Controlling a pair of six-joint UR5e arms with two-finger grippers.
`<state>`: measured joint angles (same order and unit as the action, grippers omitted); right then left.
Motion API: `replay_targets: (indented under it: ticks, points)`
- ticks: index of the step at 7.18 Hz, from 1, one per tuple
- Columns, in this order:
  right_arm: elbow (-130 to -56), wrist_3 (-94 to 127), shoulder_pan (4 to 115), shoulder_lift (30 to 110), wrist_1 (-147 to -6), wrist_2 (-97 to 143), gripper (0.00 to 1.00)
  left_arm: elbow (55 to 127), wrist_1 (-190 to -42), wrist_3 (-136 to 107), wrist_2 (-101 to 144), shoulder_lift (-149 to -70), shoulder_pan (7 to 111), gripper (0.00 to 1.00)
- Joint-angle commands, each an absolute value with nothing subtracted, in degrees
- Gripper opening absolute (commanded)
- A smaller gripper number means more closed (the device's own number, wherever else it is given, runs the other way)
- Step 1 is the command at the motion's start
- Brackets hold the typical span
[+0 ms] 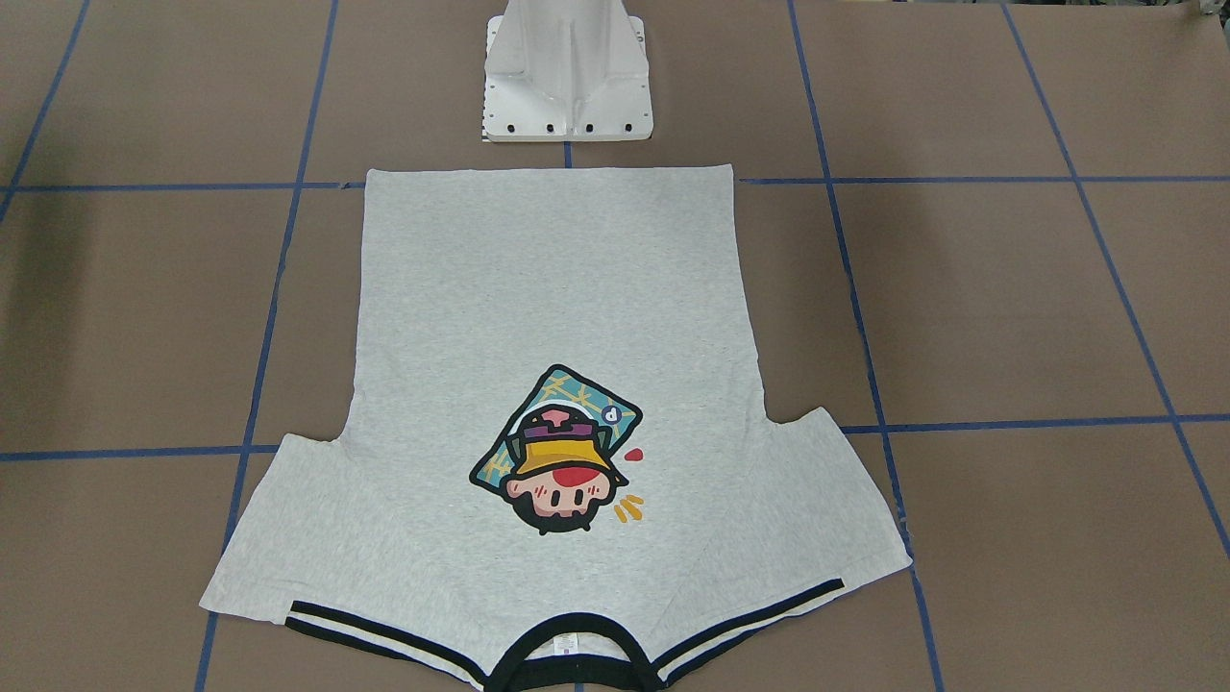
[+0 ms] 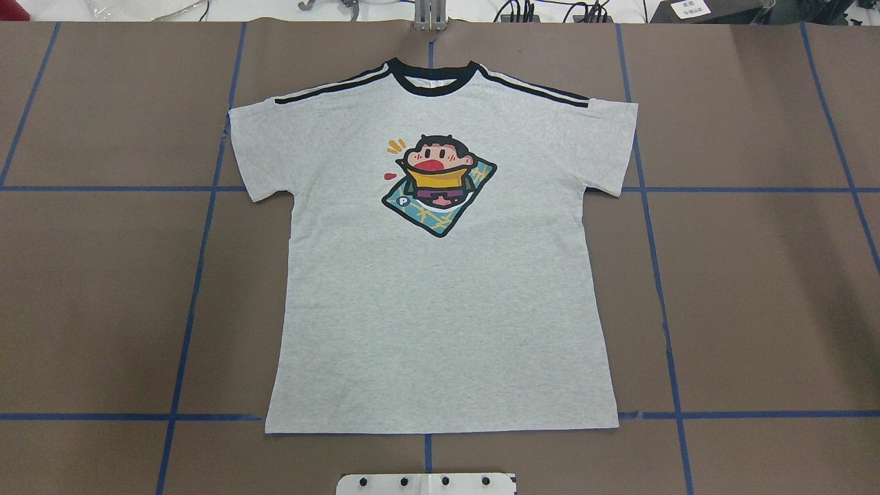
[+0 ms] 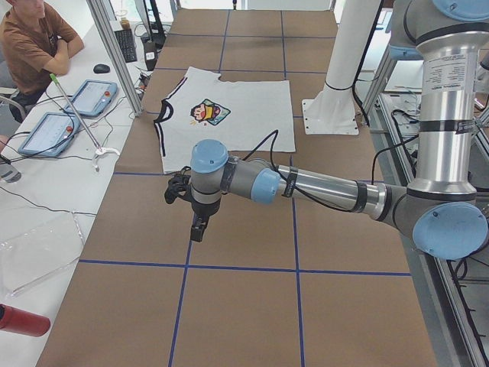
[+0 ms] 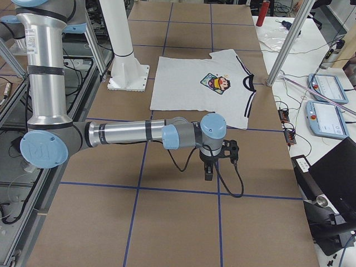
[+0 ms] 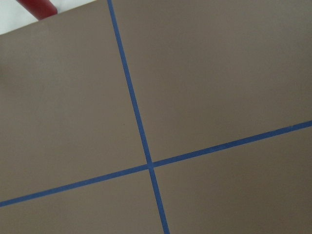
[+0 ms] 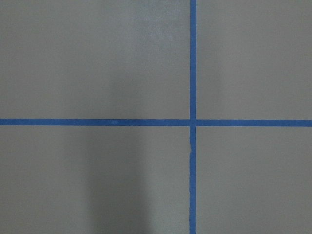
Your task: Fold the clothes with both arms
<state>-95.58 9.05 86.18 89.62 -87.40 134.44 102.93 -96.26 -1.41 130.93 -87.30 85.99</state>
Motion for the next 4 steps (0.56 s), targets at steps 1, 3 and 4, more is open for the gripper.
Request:
replay_targets:
  ticks: [1, 3, 4]
  points:
    - [-94.93, 9.05, 86.04, 89.65, -87.36, 134.47, 1.00, 102.75, -96.50, -1.49, 131.57, -87.27, 86.04, 1.00]
    - [-94.13, 8.96, 85.69, 89.47, -87.19, 135.17, 1.00, 105.63, -96.33, -2.10, 130.44, -87.28, 85.87, 1.00]
    - [-94.13, 8.88, 85.17, 89.56, -87.19, 136.13, 1.00, 105.91, -96.33, -2.11, 130.86, -87.10, 85.96, 1.00]
